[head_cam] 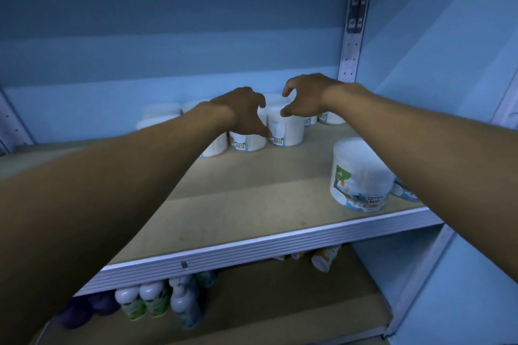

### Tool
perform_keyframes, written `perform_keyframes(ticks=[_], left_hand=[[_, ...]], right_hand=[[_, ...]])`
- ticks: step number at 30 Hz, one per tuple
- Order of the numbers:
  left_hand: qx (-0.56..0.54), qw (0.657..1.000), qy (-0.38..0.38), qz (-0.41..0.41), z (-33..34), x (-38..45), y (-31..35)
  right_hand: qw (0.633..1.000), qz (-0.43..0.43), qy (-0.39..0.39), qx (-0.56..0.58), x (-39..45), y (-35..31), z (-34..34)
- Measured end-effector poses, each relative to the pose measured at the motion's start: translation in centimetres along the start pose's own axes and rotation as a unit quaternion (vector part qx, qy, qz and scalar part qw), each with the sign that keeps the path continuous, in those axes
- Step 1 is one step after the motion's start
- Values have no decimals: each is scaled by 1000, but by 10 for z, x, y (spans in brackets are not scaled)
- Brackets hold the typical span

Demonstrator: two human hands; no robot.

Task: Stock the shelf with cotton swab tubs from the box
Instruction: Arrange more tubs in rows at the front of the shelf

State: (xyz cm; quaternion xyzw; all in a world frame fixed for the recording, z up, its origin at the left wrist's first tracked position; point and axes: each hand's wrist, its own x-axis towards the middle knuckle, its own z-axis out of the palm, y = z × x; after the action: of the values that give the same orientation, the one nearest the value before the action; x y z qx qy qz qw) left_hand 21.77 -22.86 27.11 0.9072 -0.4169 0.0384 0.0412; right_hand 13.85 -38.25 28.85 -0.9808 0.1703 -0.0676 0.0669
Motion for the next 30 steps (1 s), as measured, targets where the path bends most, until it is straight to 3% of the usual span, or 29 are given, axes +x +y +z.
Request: perform_keyframes(ticks=[19,30], left_hand=[[34,998,-43,-12,11,66,-37],[53,998,-45,2,10,72,-36]], right_hand=[[999,-28,-19,-26,64,-1,27],[1000,10,-28,-4,71,-3,31]])
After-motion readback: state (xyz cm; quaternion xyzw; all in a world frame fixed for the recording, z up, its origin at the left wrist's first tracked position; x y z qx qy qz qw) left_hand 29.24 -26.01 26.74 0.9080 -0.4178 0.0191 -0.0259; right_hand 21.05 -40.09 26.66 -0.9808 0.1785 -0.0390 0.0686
